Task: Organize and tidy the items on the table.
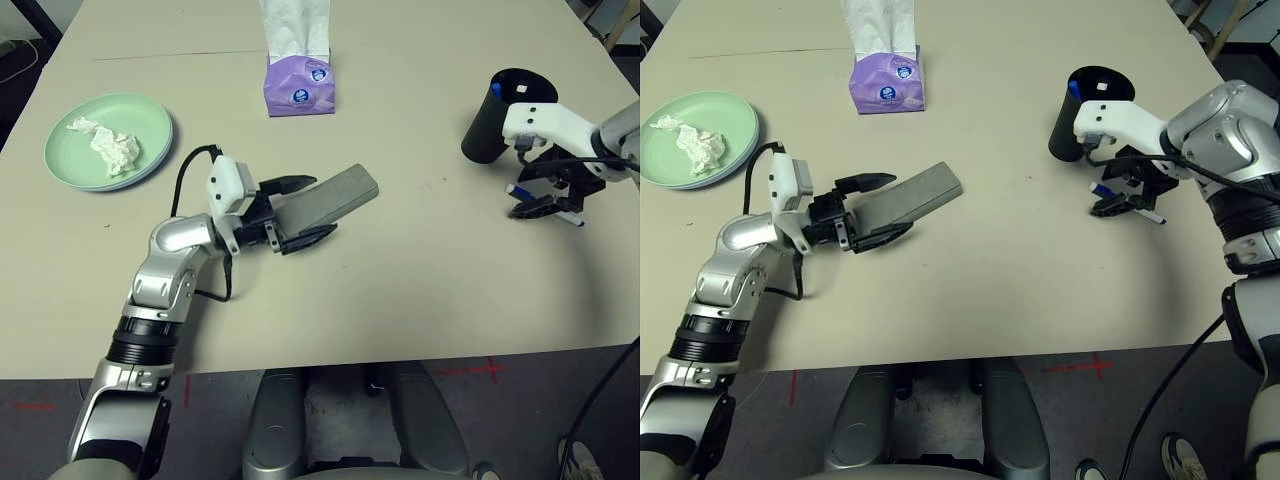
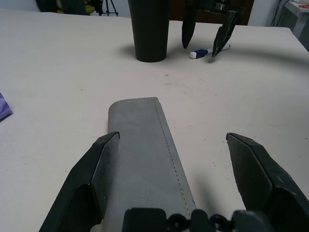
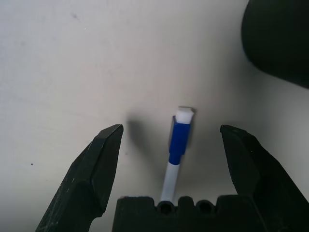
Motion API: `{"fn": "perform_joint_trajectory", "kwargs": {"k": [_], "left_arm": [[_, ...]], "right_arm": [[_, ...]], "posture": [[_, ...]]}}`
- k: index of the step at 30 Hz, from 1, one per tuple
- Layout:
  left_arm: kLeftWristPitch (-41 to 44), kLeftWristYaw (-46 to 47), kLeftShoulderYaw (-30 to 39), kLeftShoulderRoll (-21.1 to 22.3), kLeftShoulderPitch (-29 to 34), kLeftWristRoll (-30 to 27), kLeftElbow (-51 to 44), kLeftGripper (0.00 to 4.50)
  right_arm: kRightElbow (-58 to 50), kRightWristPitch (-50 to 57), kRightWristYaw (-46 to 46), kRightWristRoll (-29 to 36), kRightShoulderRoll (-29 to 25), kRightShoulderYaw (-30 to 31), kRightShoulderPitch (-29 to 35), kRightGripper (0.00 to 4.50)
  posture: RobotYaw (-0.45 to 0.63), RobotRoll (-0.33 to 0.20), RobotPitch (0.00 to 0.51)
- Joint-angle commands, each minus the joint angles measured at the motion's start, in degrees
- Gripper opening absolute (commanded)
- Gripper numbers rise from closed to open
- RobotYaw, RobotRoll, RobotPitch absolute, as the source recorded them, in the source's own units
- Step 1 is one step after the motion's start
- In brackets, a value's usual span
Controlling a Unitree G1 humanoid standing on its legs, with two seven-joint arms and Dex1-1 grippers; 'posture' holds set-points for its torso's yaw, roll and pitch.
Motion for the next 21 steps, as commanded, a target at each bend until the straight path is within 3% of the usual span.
{"fn": "perform_joint_trajectory", "kwargs": {"k": [1,12,15,21], "left_arm": [[-0.23,-0.04,-0.55,0.24,0.57,0.44,-0.98,4.50],[-0.19,0.27,-0.60,0.42,1.10,0.44,-1.56,4.50],[-0.04,0.35,-0.57,0.46,0.98,0.42,-1.73,4.50],[0.07,0.41,-0.56,0.59,1.19,0.42,-2.06,4.50]], "right_arm": [[0.93,-0.99,0.41,-0.71,0.15,0.70,0.79,4.44],[0.13,-0.33,0.37,-1.14,0.99,0.66,2.77,4.44],[-0.06,-0.24,0.40,-1.15,1.17,0.67,2.96,3.79],[-0.44,-0.34,0.26,-1.14,1.28,0.46,3.44,1.66]], "posture": [[0.06,0.000,0.325],[0.07,0.000,0.328],[0.07,0.000,0.328],[0.07,0.000,0.327]]}}
